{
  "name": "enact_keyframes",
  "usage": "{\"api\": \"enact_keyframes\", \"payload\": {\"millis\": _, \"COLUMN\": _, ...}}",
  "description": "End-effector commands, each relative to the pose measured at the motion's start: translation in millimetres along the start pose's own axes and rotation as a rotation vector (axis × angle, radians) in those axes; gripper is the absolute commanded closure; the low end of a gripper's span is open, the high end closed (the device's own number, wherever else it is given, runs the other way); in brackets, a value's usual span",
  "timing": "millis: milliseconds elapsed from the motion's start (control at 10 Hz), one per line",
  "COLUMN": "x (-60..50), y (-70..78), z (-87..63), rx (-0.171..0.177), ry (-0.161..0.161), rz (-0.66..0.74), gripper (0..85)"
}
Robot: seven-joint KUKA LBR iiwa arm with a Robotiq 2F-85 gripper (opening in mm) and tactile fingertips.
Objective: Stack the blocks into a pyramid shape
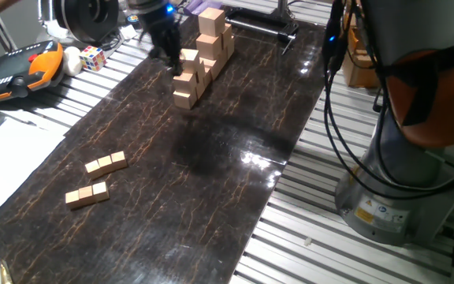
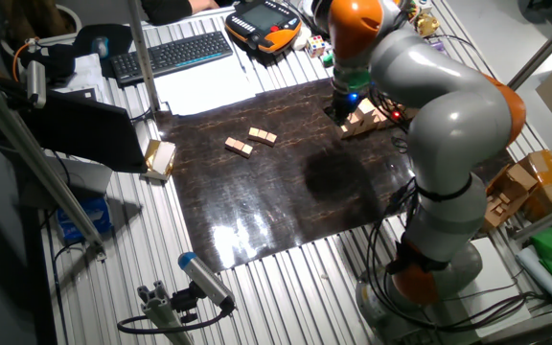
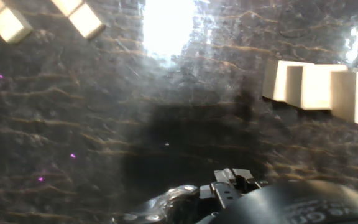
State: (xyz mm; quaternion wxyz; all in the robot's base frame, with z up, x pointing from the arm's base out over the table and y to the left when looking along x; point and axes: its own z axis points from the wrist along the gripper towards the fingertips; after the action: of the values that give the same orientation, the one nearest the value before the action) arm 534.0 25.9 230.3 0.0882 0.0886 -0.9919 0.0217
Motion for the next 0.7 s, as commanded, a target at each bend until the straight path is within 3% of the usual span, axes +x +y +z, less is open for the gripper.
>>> {"api": "enact_keyframes", "payload": {"millis": 0, "x": -8.8, "y": 8.5, "z": -1.5, "rx": -0.02, "ry": 0.004, "rz": 0.003, "gripper": 84.3}}
{"api": "enact_keyframes", "payload": {"millis": 300, "x": -44.2, "y": 48.8, "z": -7.4, "rx": -0.03, "ry": 0.009, "rz": 0.047, "gripper": 84.3}}
{"api": "enact_keyframes", "payload": {"millis": 400, "x": -54.0, "y": 66.3, "z": -5.7, "rx": -0.004, "ry": -0.003, "rz": 0.062, "gripper": 84.3}}
{"api": "enact_keyframes", "payload": {"millis": 600, "x": -69.1, "y": 93.0, "z": -2.1, "rx": 0.015, "ry": 0.004, "rz": 0.1, "gripper": 84.3}}
